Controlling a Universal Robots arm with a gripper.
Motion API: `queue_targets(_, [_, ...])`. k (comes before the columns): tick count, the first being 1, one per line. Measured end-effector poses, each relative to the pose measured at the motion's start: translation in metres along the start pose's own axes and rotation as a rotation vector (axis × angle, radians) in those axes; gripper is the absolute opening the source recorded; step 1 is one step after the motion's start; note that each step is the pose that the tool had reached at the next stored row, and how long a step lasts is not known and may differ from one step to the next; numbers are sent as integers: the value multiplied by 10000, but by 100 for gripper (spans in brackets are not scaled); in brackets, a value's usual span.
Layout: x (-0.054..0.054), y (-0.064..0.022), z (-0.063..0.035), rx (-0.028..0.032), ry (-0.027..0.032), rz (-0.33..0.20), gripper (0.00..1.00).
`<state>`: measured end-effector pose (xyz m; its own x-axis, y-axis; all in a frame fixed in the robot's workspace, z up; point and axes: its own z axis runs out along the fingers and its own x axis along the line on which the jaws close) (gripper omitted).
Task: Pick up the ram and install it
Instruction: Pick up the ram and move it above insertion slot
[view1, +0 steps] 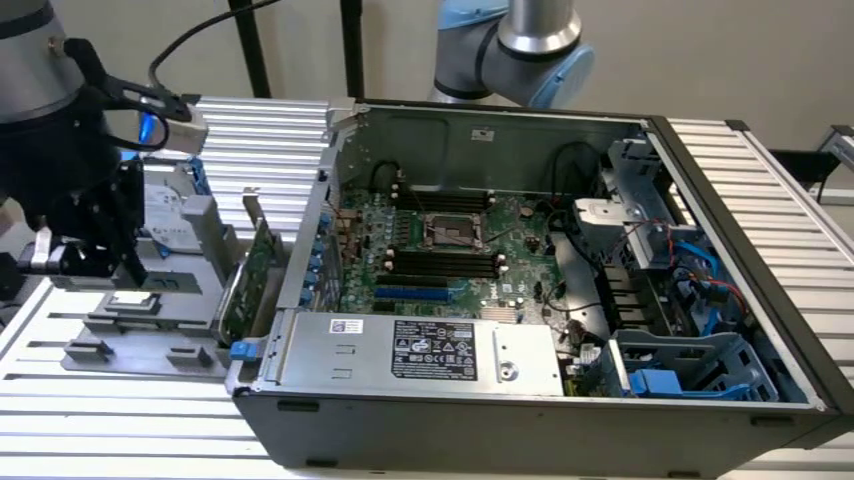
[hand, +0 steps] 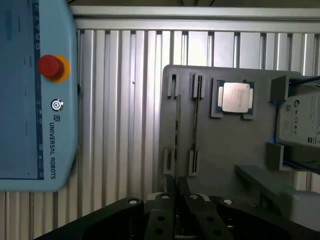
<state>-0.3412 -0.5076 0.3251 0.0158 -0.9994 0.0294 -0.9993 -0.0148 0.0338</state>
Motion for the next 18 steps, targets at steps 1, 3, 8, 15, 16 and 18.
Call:
queue_targets(1, [2,-40,-46,-4,-11,-7,14])
queue_targets(3, [6,-119,-140,-15,-31,-19,14])
queue_targets(8, [17,-323,-375,-38,-87,-53,14])
queue_targets(15, [31,-624,-703,-93,-121,-75,14])
queue_targets(16, [33,-667,-748,-102,-121,-75,14])
queue_targets(18, [37,-755,-834,-119,-123,-76,14])
